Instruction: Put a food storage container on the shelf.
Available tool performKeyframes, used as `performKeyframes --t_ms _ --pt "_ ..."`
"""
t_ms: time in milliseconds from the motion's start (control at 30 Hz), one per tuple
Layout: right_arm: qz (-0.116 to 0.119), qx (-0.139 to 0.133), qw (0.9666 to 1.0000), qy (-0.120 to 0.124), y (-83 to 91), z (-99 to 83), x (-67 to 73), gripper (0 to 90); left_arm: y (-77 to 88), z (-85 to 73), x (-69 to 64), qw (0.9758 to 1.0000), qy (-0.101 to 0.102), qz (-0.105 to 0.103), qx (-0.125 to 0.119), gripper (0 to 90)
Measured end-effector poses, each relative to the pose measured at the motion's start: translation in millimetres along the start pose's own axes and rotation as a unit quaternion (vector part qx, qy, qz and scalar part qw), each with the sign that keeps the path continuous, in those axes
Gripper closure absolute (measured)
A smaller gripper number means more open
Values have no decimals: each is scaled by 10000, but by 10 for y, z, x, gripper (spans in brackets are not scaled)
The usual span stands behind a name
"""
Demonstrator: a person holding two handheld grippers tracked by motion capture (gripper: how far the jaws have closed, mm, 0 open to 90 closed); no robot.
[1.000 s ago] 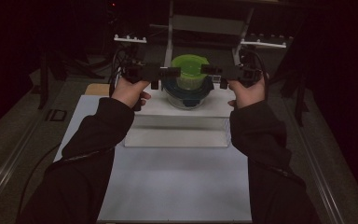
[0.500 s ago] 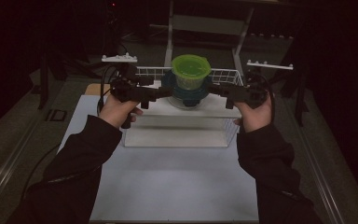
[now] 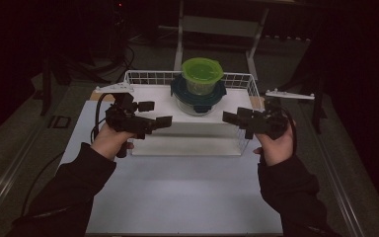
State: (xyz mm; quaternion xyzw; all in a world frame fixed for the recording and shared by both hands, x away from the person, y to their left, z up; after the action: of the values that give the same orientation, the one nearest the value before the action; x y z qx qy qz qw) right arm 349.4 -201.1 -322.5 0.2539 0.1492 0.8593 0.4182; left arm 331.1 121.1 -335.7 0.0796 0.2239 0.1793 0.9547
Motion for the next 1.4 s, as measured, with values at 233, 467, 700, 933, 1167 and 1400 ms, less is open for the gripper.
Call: performKeyframes --t_ms 233,467,700,933,1167,1400 --pt "178 -93 9998 24 -3 -311 -111 178 -26 -288 -53 9997 -115 -156 167 14" --pt "240 -60 9997 -65 -49 -582 -274 178 -106 -622 -34 9988 -32 -364 337 14" --pt "199 17 9998 -79 -94 -852 -433 170 -148 -868 59 9977 99 -555 378 15" --pt "157 233 9994 -192 -174 -1153 -583 170 -192 -1122 138 9971 115 -460 596 14" --pt "168 429 9986 -240 -284 -1477 -673 171 -248 -1366 181 9957 208 -509 742 14" --pt "105 521 9983 -240 -326 -1674 -724 170 -301 -1540 176 9947 197 -549 850 14"
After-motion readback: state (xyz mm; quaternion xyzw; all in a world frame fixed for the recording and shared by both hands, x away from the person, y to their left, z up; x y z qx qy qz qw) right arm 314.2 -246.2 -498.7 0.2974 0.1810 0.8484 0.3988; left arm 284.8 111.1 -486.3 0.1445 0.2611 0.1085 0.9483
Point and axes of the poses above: each handheld gripper's, and its own axes: y roughly backward along the jaws, z roughly out of its top, x roughly to its left, the point moved 3 cm from there along -y, roughly forward along the jaws, and after that the axes turned 11 degrees about -z, right-handed, at the moved point
